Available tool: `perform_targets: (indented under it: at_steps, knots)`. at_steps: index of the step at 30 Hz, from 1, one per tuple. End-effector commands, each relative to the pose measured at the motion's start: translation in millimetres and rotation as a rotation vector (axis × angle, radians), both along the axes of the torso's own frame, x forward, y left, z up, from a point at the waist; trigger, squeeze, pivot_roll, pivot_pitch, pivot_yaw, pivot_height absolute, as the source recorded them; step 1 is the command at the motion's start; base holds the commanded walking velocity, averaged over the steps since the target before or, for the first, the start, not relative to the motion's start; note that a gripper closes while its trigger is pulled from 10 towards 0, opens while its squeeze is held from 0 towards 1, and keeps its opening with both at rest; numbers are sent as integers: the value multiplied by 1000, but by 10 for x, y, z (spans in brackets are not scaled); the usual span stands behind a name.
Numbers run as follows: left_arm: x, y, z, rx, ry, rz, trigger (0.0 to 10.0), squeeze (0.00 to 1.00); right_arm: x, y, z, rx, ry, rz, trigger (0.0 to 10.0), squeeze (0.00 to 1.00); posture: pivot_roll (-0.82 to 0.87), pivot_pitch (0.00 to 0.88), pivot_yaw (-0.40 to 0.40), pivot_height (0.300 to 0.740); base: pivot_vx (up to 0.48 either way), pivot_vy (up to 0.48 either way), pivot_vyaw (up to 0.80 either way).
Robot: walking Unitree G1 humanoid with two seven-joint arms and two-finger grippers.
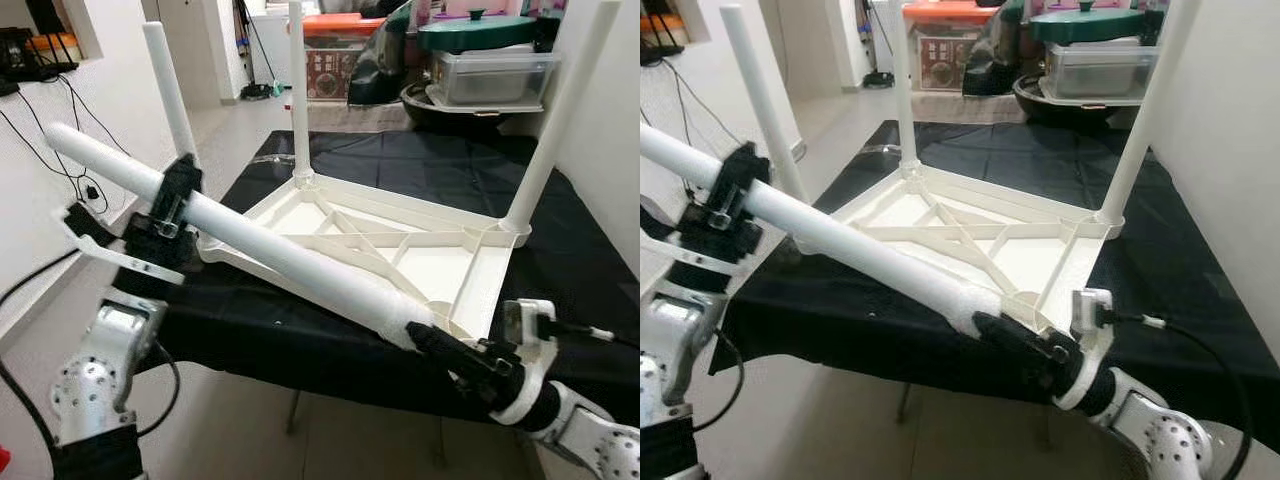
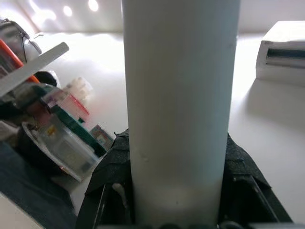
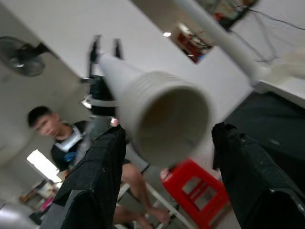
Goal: Building children table
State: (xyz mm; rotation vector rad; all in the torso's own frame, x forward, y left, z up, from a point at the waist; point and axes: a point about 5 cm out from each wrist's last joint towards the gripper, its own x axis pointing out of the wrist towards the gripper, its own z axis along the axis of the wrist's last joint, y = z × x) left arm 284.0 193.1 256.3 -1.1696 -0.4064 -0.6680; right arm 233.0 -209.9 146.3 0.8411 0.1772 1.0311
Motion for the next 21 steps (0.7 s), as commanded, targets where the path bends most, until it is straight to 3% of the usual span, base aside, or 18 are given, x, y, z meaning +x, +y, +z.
perform_targets:
  at_steps: [1,9,10,11,12,13,14,16,17,18,19,21]
  knots:
    - [18,34,51,24,-8,3,10000,0,1,-86,-71,-22,25,-43,10000,0,-3,0,19,740,0,0,0]
    - [35,64,93,52,-23,-7,10000,0,39,-242,-143,-77,42,-134,10000,0,-9,0,25,740,0,0,0]
    - [46,70,116,74,-31,-4,10000,0,116,-357,-175,-148,48,-241,10000,0,-14,0,27,740,0,0,0]
    - [77,57,147,129,-35,16,10000,0,271,-498,-131,-243,22,-423,10000,0,-21,0,36,740,0,0,0]
    - [77,57,147,129,-35,16,10000,0,271,-498,-131,-243,22,-423,10000,0,-21,0,36,740,0,0,0]
    - [98,48,168,168,-37,32,10000,0,369,-593,-85,-300,2,-550,10000,0,-21,0,36,740,0,0,0]
    - [98,48,168,168,-37,32,10000,0,369,-593,-85,-300,2,-550,10000,0,-21,0,36,740,0,0,0]
    - [209,-64,235,298,-27,119,10000,0,607,-607,238,-368,-102,-784,10000,0,-27,0,43,740,0,0,0]
    - [209,-64,235,298,-27,119,10000,0,607,-607,238,-368,-102,-784,10000,0,-27,0,43,740,0,0,0]
    - [259,-166,371,339,-61,145,10000,0,717,-466,552,-353,-215,-852,10000,0,-26,0,45,740,0,0,0]
    - [260,-199,441,330,-83,136,10000,0,735,-391,664,-333,-257,-848,10000,0,-26,0,45,740,0,0,0]
    - [253,-227,521,320,-111,127,10000,0,748,-314,769,-322,-303,-831,10000,0,-22,0,45,740,0,0,0]
